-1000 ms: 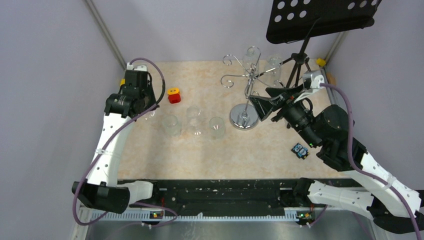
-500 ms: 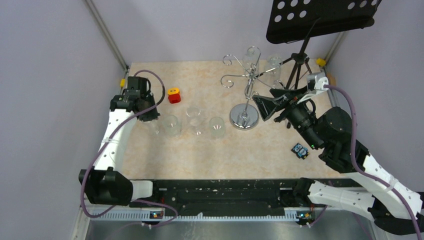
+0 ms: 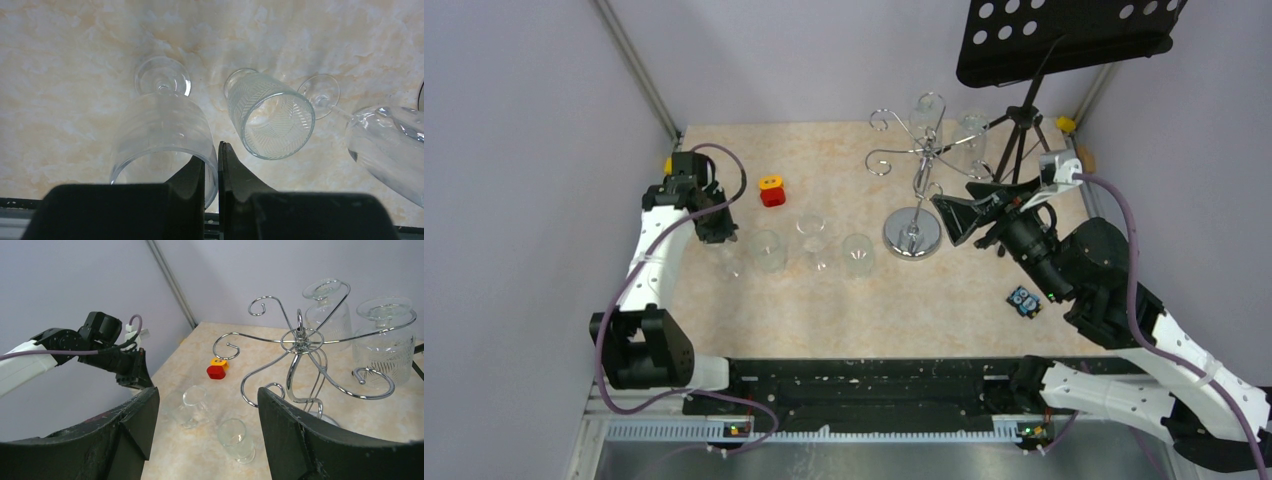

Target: Take the wine glass off the wine glass rack

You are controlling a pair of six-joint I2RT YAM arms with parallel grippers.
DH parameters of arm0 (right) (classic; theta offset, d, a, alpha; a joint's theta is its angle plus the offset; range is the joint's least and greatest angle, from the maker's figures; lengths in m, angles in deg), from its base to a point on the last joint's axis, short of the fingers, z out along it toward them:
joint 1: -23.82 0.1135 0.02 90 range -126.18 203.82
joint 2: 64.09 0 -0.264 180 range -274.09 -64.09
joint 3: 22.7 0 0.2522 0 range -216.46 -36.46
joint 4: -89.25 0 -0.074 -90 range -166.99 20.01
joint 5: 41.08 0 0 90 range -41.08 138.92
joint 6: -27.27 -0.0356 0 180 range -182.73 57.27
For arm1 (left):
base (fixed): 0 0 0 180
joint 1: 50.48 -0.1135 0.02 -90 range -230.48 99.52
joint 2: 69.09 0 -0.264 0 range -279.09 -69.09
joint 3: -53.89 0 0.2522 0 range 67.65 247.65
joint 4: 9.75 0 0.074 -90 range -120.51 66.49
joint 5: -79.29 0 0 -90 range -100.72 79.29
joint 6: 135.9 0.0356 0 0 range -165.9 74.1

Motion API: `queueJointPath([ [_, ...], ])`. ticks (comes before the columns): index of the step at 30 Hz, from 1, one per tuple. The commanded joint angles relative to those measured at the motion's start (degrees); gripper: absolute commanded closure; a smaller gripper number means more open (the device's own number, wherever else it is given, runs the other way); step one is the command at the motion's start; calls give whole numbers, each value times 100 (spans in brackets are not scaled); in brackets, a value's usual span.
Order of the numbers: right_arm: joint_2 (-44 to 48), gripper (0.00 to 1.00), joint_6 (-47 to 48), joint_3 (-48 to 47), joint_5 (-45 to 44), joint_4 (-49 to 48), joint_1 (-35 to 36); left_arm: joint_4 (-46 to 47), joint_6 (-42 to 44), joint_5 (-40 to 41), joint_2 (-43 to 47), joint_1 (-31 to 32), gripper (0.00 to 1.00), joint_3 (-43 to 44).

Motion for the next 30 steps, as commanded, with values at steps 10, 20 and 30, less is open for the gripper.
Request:
queueJointPath([
  [10,195,27,-7,64,-254,-54,41,71,75,-272,-74,-40,82,378],
  [20,171,27,0,20,-266,80,37,17,137,-218,24,-40,66,582],
  [30,-606,28,277,-755,-351,571,43,-54,209,-61,403,-40,49,1124],
])
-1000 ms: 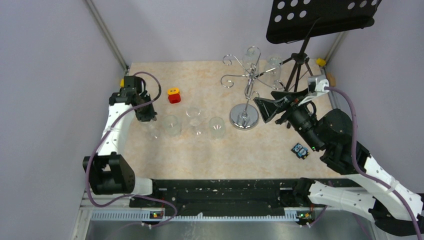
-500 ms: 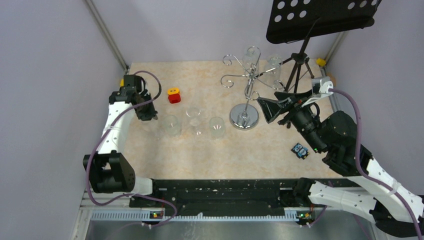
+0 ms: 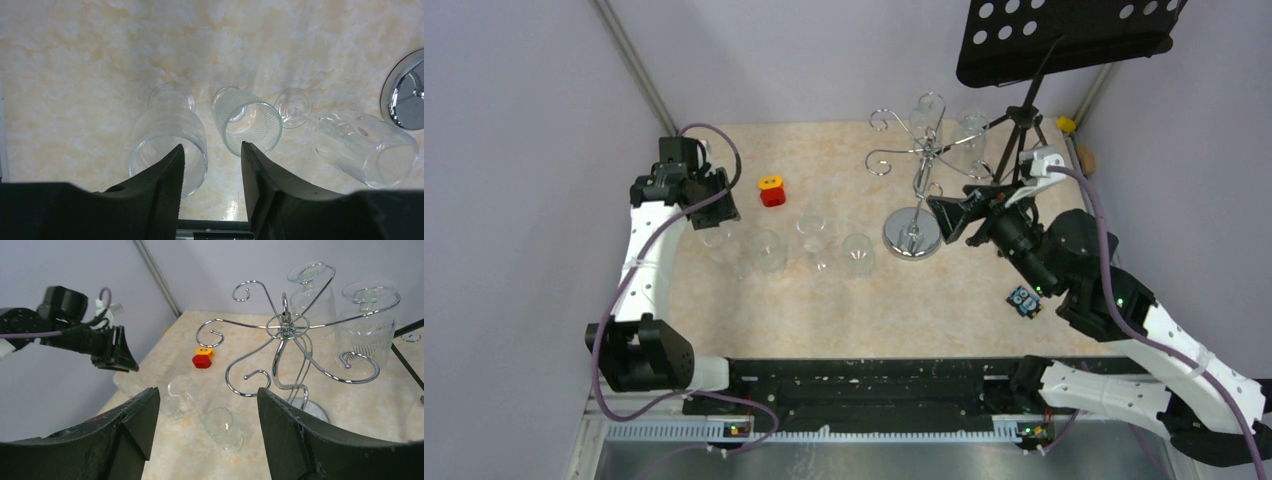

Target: Take the wine glass off the wine glass rack

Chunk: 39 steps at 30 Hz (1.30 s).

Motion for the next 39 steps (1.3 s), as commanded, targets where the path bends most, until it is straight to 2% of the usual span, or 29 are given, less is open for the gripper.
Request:
queueJointPath([
  [1,-630,28,374,-907,-130,324,42,151,69,108,504,-9,47,463],
  [4,-1222,27,690,-1452,-401,564,36,93,48,124,626,-12,40,796],
  [6,-1527,25,888,-1731,-675,576,29,42,39,75,703,-7,14,957],
  [7,-1656,25,996,-1847,-791,558,8,39,38,15,747,-11,8,1002],
  [8,-1772,23,1060,-1972,-824,566,-137,56,33,-49,799,-3,6,1028],
  [12,-2225,22,686,-2487,321,1006,-1352,270,29,-463,1135,-11,4,915],
  [19,-2115,25,148,-2329,996,867,-2736,807,-103,-1118,1813,-12,2,573],
  [21,-2069,32,-189,-2198,1463,804,-3253,1075,-183,-1283,2019,-11,2,461],
  [27,-2056,61,-1375,-1617,2952,261,-4760,1785,-502,-1914,2475,-11,2,41],
  [30,-2183,64,-1820,-1465,3259,54,-5064,2012,-632,-2096,2638,-12,2,-116],
  [39,-2709,66,-2451,-1547,3422,-312,-5109,2218,-709,-2229,2896,-11,2,-455],
])
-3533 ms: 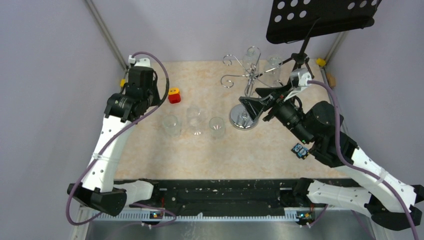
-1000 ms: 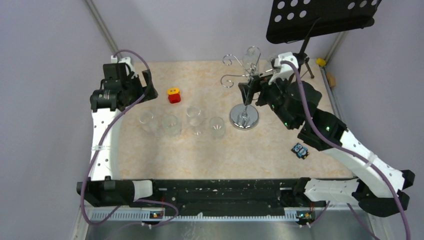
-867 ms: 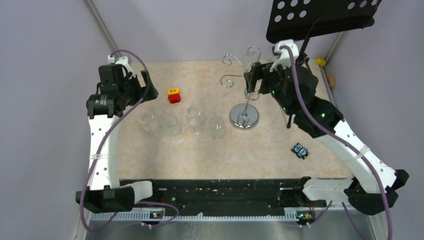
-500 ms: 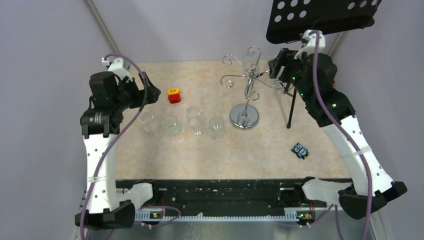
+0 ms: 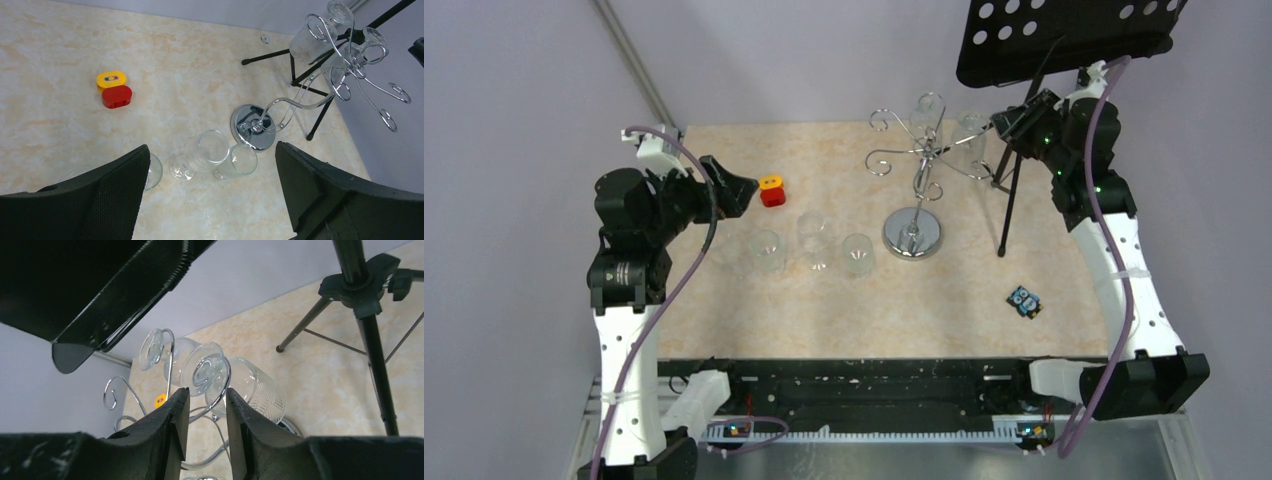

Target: Take the wine glass off the wine glass rack

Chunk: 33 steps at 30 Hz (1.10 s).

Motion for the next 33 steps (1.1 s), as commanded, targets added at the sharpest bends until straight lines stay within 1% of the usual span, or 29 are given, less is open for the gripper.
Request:
queueJointPath([
  [1,-195,66,-516,-146,228,-440,-42,428,-84,-177,138,-14,2,-164],
  [6,-339,66,-690,-148,185,-562,-42,433,-45,-101,163,-12,2,-252],
  [10,-421,75,-760,-161,277,-680,-39,432,-16,-59,172,-13,2,-286],
  [13,-456,79,-789,-162,283,-729,-34,408,-5,11,182,-13,2,-297],
  [17,-482,78,-793,-171,224,-703,-38,388,-14,429,286,-13,2,-306],
  [19,-490,78,-787,-163,184,-688,-36,385,-14,512,343,-9,1,-301],
  [24,-513,75,-756,-119,125,-707,-38,392,-21,574,410,-14,1,-308],
  [33,-590,75,-853,-56,222,-847,-41,378,-5,548,431,-14,1,-332],
])
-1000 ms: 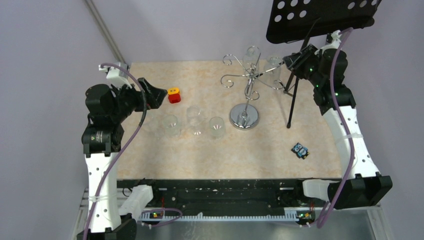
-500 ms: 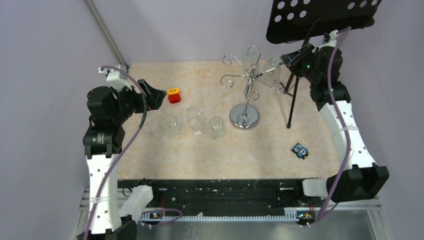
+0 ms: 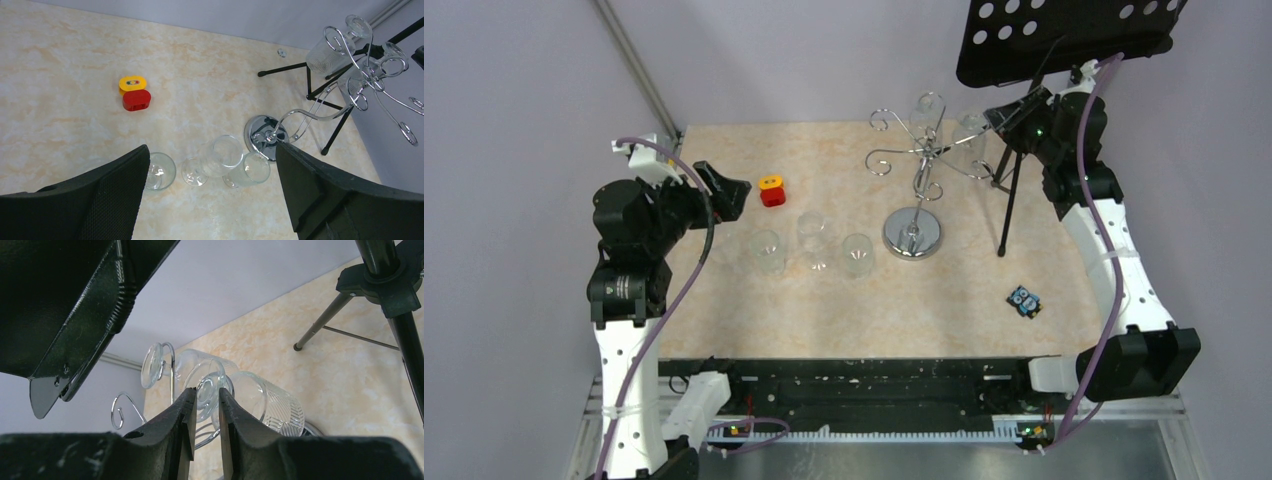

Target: Take the wine glass off the wine glass rack

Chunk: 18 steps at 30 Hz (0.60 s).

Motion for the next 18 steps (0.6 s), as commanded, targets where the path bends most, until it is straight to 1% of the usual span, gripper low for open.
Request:
queueJointPath([
  [1,-26,75,-124,-28,68,-379,-30,239,15,37,61,-8,1,-43],
  [5,-4,76,-234,112,139,-644,1,235,30,53,67,-14,1,-65],
  [9,-67,78,-277,84,117,-560,12,198,72,37,71,-14,1,-49],
  [13,-15,77,-134,113,-140,-515,125,170,101,76,98,-13,1,-49],
  [16,-21,75,-80,114,-163,-506,166,169,111,80,99,-14,1,-41],
  [18,-7,75,18,119,-363,-455,278,160,111,83,103,-14,1,-39],
])
